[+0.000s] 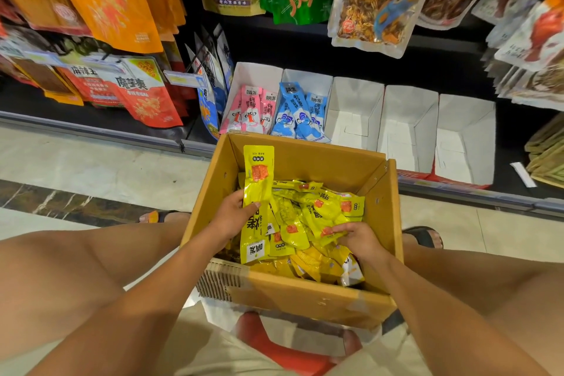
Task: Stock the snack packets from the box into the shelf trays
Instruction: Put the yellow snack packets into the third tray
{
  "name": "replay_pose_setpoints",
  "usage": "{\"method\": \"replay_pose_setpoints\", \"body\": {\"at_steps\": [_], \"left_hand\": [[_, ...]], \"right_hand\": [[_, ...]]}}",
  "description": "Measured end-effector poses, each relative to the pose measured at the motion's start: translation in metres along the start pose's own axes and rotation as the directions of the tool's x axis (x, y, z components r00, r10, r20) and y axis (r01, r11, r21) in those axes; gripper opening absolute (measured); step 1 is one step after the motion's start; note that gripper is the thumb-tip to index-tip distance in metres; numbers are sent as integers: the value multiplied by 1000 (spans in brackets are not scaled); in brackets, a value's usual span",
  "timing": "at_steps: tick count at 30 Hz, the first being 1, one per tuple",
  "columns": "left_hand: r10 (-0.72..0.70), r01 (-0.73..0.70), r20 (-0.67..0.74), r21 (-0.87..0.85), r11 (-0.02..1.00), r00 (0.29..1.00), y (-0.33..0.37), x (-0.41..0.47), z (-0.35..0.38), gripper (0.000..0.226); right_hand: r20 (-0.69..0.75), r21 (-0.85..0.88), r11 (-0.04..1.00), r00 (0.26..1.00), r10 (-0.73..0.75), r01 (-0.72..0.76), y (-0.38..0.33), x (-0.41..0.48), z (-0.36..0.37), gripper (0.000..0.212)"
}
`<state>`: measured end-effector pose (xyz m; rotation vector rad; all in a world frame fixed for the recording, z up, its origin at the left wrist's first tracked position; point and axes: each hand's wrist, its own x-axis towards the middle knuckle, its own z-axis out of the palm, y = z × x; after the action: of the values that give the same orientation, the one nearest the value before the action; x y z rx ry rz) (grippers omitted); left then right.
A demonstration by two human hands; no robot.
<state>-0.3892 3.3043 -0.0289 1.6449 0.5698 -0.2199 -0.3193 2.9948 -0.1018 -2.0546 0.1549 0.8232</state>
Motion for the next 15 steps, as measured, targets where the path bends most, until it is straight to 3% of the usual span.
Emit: {"method": "replay_pose_setpoints", "body": {"at_steps": [3,8,11,15], "left_hand": [[-21,21,-4,-19,1000,1000,0,1,0,27],[-73,73,1,-62,995,997,10,-3,-2,26],[-70,71,25,-59,996,997,32,-1,-7,24],[20,-20,50,0,1000,999,79,9,-17,22]], "right_hand": [[-97,-34,984,980,-175,172,-17,-1,-1,30],[-215,-62,903,878,-427,424,-78,-15,-12,13],[-255,-33,870,838,-483,492,-120,-21,-30,18],[-233,109,852,846,-479,512,-175,-32,-56,17]]}}
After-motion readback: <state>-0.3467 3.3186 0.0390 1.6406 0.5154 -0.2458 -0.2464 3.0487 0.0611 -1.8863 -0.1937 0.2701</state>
